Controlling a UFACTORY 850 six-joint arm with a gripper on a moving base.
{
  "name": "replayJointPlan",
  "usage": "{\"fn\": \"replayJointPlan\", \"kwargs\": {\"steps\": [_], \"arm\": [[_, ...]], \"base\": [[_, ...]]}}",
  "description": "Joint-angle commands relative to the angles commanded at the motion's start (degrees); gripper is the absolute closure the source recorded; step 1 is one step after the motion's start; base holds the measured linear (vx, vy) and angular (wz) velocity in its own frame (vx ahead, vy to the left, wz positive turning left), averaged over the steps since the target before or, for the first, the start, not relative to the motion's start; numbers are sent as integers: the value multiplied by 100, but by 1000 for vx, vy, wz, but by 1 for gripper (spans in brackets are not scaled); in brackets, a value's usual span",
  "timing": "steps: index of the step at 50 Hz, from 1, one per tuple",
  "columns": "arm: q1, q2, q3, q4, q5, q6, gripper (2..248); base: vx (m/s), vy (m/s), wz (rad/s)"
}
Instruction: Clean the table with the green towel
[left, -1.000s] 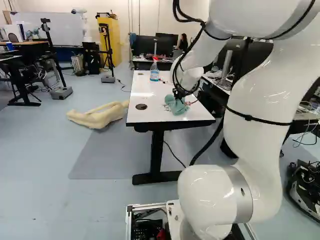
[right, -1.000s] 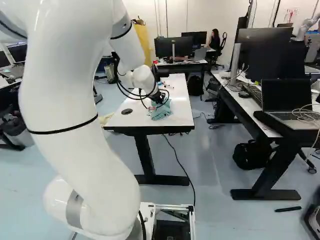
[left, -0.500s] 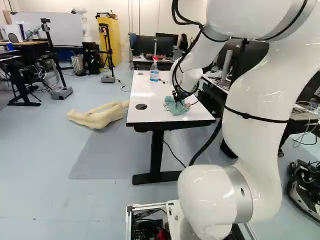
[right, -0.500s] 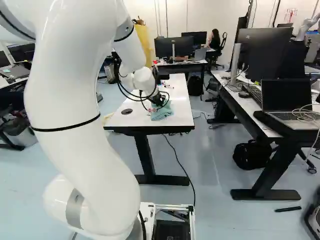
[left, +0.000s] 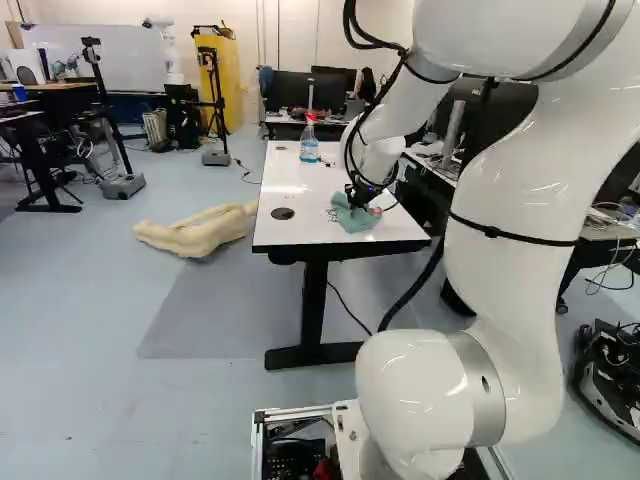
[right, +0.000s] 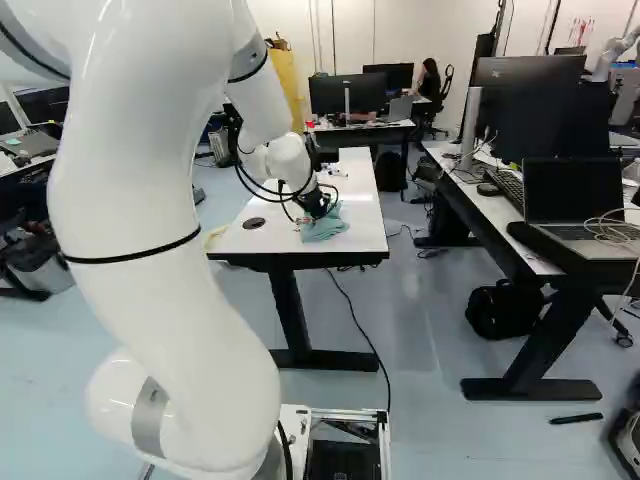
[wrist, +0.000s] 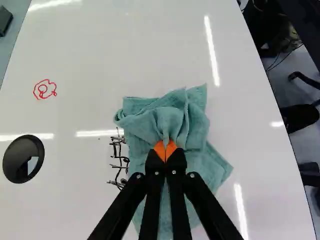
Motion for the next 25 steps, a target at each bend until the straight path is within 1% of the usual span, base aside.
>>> {"fn": "replayJointPlan", "kwargs": {"steps": [8, 25], "arm": [[104, -66, -78, 0, 0, 0, 229], [416, -97, -115, 0, 0, 0, 229]], "base": [[0, 0, 0], [0, 0, 0]]}}
